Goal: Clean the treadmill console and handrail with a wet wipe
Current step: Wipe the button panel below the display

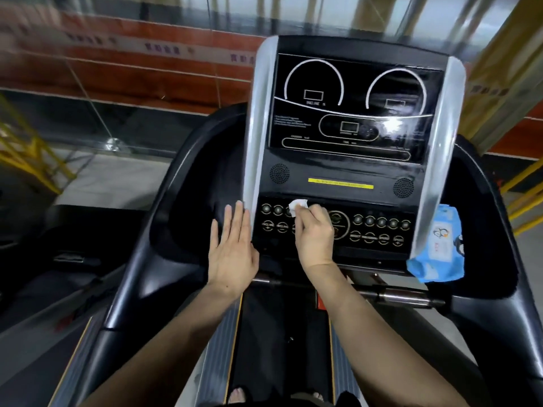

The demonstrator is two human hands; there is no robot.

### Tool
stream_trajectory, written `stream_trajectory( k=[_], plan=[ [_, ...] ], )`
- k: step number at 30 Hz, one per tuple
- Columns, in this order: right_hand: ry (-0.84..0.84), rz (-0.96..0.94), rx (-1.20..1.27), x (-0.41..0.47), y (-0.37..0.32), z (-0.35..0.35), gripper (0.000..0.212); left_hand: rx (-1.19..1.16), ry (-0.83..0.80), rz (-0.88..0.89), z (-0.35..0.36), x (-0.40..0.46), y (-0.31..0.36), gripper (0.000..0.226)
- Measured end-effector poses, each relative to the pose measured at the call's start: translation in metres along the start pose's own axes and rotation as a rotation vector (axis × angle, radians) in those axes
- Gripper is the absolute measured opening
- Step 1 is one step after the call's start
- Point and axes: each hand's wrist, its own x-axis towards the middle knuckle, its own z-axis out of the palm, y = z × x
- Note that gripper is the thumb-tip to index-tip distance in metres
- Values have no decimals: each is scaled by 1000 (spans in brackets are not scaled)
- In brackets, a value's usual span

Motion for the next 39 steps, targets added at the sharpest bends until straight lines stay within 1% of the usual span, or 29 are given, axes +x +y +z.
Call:
stream_trajectory(
  k=[3,5,9,12,14,19,23,26,34,39],
  plan=[
    [-41,-67,16,4,-29,17,13,1,-39,-38,-3,-6,-23,82],
    [-77,-95,23,6,-47,25,16,3,-75,-48,-6,-9,-33,80],
    [-162,-151,6,8,-65,29,17,-18,-117,-43,-13,-10,-35,79],
    [-224,-237,-17,0,-66,26,19,-27,-128,-29,-15,-12,-31,79],
    [-241,-281,-23,-6,-63,22,17,-24,-131,-23,-15,-11,-27,79],
    [-211,-341,-40,-14,-37,4,14,-25,-106,10,-12,-9,-9,79],
    [-142,-266,-70,-13,0,-21,18,-23,-74,46,-4,-8,16,80],
    [-122,-157,-84,-10,32,-45,18,-25,-45,91,3,-2,44,80],
    [-73,56,-179,2,140,-114,17,-82,-65,203,15,11,136,79],
    [-24,201,-144,-7,171,-139,14,-114,-65,267,24,12,175,77]
  ],
)
